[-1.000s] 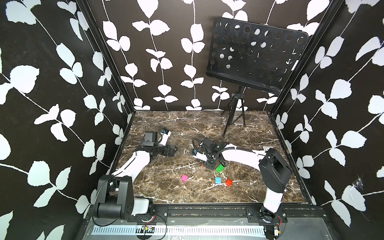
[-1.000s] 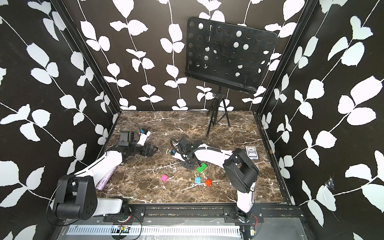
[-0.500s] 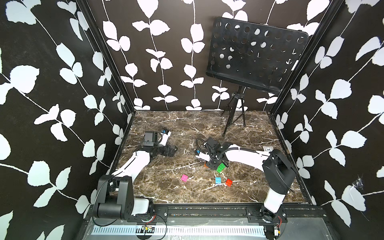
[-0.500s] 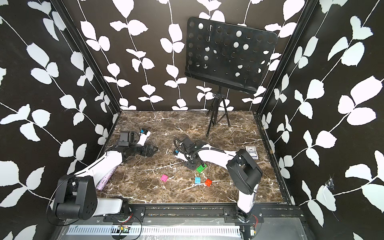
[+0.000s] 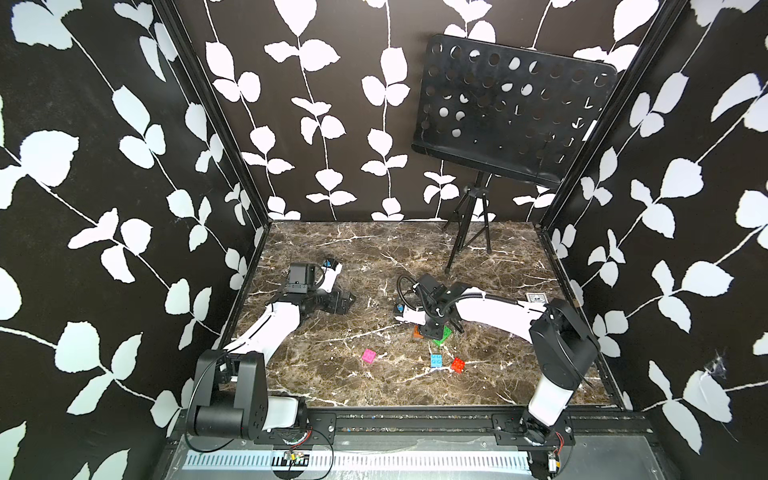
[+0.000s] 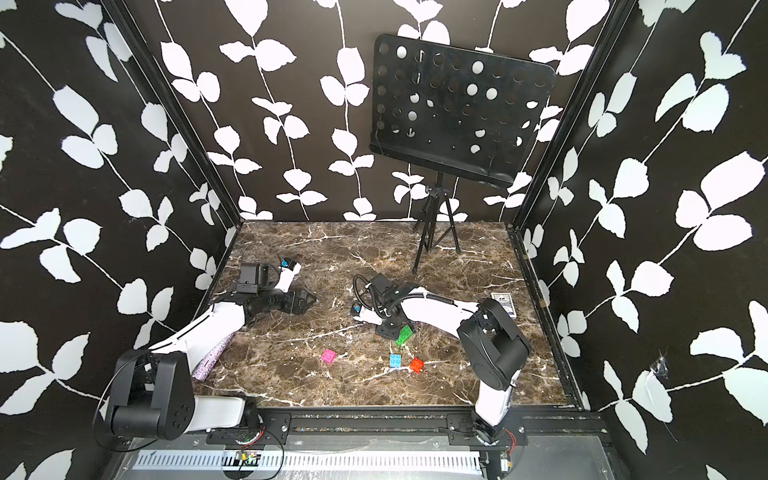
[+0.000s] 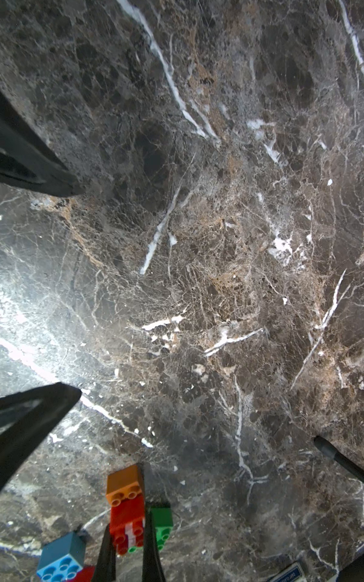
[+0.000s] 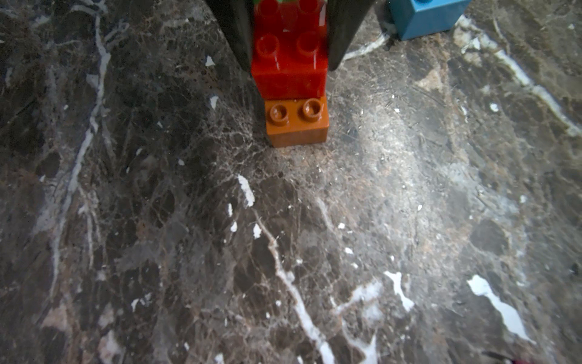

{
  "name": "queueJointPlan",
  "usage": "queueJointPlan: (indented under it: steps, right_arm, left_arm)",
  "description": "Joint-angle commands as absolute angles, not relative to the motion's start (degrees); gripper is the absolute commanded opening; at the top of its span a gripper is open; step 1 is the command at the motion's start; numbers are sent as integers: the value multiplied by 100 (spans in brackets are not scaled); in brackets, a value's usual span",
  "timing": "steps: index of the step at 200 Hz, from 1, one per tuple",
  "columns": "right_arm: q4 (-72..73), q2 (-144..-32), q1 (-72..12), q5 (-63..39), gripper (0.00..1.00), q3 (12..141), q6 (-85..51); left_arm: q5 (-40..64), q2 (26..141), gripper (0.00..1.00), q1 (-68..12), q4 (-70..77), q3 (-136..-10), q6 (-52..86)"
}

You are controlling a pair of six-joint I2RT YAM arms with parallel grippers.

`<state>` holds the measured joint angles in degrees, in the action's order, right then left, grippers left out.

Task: Assemble the letter y with lego
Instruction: Assemble the lego brick with the lego brick.

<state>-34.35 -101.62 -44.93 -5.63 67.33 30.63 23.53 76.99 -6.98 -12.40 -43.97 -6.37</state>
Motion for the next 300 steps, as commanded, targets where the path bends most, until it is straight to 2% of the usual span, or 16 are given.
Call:
queueJointPlan:
  steps: [1,29,48,65,88,123,172,222,300]
  right_arm:
    - [-3879,-10304,-4501,-487,9,6259,3675]
    - [-3915,-10272,-4469,-269,10,6162,4774]
    - [-4327,-10504,-4337,-539,10,6488,5030]
    - [-4569,-10689,-4222,-781,9,6787,4797]
    - [-4679,-10905,-4192,-545,7,7002,3959]
    - [-4141,-10695,-4319,-412,6,6552,3074]
    - [-3560,-10132,-4395,-308,6,5879,3250]
    - [-3935,-9818,-4273,-217,8,5827,4473]
    - [-3887,-10645,-4414,-539,8,6507,4014]
  left_arm:
    - [2528,7613,94,-686,-1170,-4289,-547]
    - [2610,7636,94,-686,-1109,-4254,-473]
    - [2602,7629,94,-687,-1125,-4263,-468]
    - [2588,7612,94,-685,-1140,-4262,-489]
    - [2574,7627,94,-688,-1149,-4269,-500]
    - [2545,7655,94,-689,-1151,-4278,-508]
    - [2531,7638,94,-687,-1167,-4278,-508]
    - [2521,7603,94,-680,-1169,-4275,-526]
    - [2481,7587,94,-680,-1126,-4267,-465]
